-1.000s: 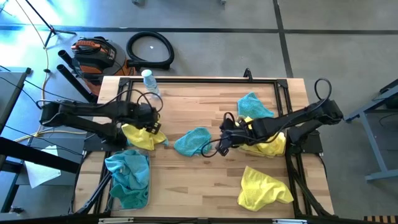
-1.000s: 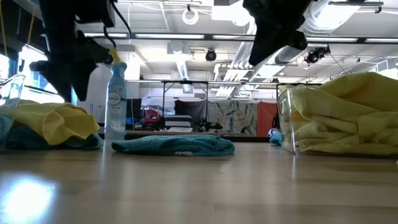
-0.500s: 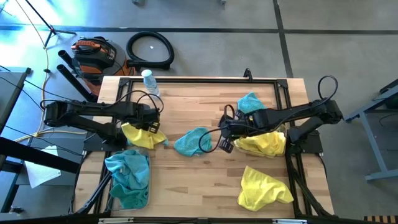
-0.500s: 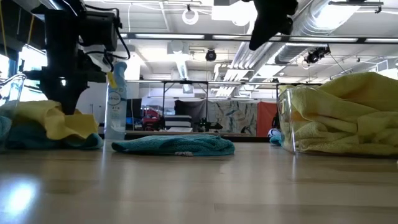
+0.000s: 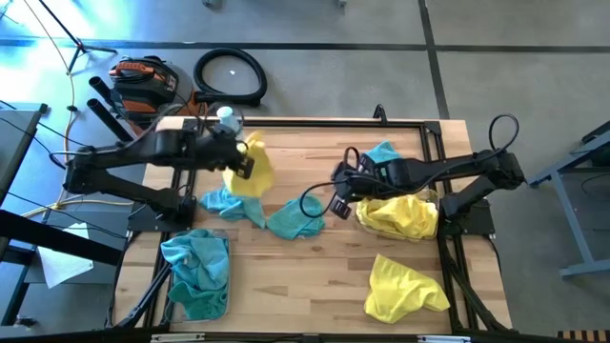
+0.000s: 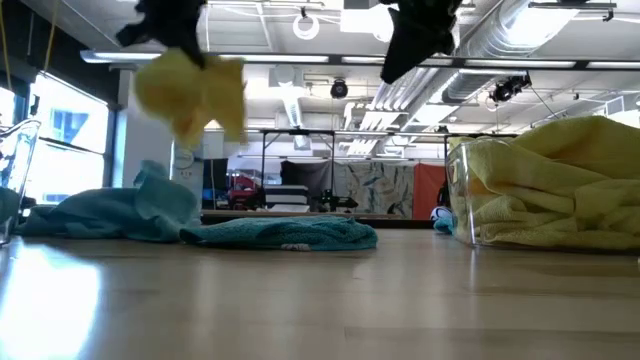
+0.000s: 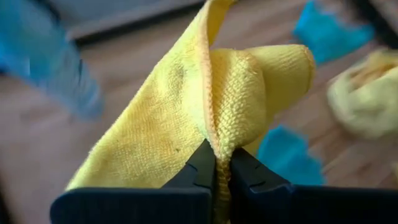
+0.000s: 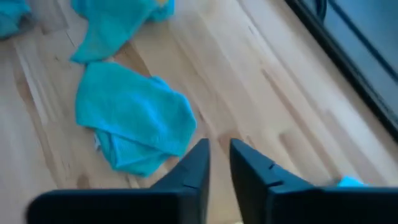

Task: Sort microfiber towel by color & place in baskets
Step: Put the yellow microfiber towel into the right transparent bin

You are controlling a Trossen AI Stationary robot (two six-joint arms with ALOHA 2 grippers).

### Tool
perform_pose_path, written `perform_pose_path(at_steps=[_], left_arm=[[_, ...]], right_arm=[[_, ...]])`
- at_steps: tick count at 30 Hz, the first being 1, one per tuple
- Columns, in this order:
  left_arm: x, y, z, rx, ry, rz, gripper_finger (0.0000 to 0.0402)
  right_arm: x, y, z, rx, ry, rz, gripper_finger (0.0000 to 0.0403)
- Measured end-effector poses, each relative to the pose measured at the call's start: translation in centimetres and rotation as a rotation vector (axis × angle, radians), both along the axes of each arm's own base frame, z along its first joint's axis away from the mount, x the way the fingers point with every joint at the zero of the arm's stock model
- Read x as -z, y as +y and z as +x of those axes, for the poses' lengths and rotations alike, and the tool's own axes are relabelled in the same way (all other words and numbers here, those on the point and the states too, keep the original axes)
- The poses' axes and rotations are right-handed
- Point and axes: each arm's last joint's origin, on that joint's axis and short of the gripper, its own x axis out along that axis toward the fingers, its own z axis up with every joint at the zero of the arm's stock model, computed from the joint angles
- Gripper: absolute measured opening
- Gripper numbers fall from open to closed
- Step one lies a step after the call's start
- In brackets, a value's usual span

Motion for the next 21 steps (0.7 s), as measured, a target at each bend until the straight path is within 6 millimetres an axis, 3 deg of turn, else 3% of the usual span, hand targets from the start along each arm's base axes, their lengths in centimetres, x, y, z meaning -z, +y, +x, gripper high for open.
perform_pose_path(at_steps=[4,7,15,21], left_arm=[[-3.4,-0.2,0.8,0.053,-0.072,0.07,0.0001],[-4.4,-0.5,2.0,0.092,-0.088,0.09,0.0001],[-2.6,-1.7,8.8,0.273,-0.066,0.063,0.0],[-2.1,-2.1,12.8,0.405,-0.06,0.034,0.0]], right_arm=[[-0.7,-0.8,1.0,-0.064,-0.084,-0.076,0.0118],[-1.6,-1.4,1.9,-0.1,-0.181,-0.139,0.0165],[-4.4,-1.4,3.7,-0.266,-0.422,-0.334,0.0274],[-4.4,-1.2,3.8,-0.389,-0.405,-0.373,0.0304]])
